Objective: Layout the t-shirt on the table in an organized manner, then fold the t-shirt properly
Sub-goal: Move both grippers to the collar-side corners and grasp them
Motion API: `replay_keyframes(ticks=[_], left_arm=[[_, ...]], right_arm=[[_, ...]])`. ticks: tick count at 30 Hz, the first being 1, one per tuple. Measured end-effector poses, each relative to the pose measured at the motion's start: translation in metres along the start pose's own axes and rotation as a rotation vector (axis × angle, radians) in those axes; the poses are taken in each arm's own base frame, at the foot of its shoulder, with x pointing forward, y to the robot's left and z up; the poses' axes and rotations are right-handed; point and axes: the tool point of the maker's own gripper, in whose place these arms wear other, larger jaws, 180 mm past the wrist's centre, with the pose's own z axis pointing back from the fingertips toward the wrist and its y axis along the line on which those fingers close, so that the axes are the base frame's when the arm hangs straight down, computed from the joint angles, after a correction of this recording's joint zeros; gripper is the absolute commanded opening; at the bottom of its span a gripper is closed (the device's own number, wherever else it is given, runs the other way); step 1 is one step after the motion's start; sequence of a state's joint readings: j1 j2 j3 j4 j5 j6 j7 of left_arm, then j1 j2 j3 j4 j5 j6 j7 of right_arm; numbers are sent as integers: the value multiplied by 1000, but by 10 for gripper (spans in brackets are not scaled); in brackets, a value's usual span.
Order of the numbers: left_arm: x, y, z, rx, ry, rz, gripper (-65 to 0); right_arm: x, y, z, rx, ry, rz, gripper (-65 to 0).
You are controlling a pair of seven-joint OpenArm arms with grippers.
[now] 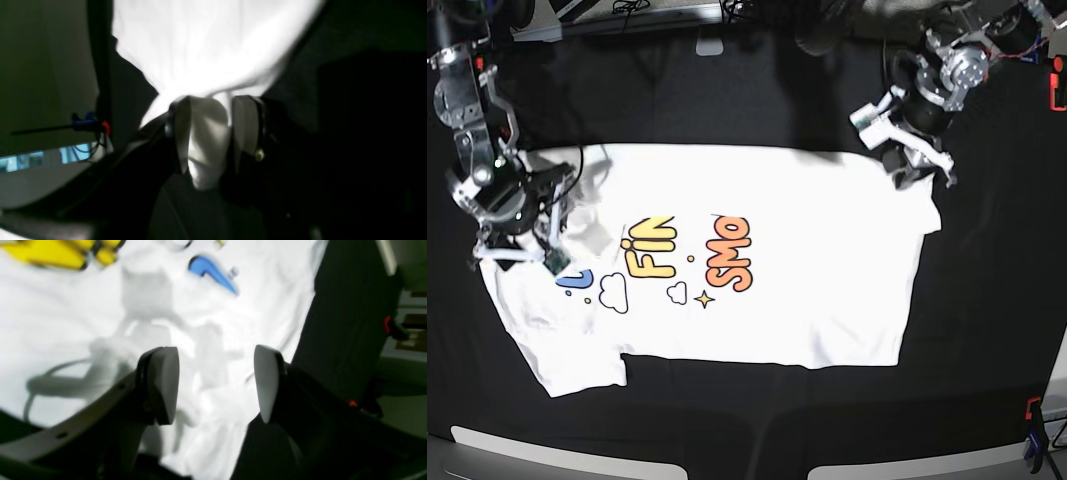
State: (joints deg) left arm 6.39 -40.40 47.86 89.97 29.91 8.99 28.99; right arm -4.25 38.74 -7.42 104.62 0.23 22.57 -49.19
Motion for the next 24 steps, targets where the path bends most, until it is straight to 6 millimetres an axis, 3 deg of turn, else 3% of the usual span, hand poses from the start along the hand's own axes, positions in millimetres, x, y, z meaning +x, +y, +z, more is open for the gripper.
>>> replay_keyframes(ticks=[2, 5, 9, 15, 20, 24], left_arm=[[-6, 3, -6, 9, 14, 14, -493], [-6, -1, -6, 10, 19, 10, -650], [1, -2, -2, 37, 3, -32, -650], [4, 5, 6, 83, 55, -91, -650], [4, 4, 13, 71, 93, -81, -650], [4, 6, 15, 72, 104, -74, -650]], right_arm=[[-1, 7, 3, 12, -4, 7, -308], [-1, 24, 11, 51, -14, 53, -308], [-5, 50, 30, 118, -35, 127, -308], [-29, 57, 50, 116, 16, 263, -308], [-74, 64, 61, 160, 132, 394, -308], [-108, 47, 63, 108, 230, 496, -308]])
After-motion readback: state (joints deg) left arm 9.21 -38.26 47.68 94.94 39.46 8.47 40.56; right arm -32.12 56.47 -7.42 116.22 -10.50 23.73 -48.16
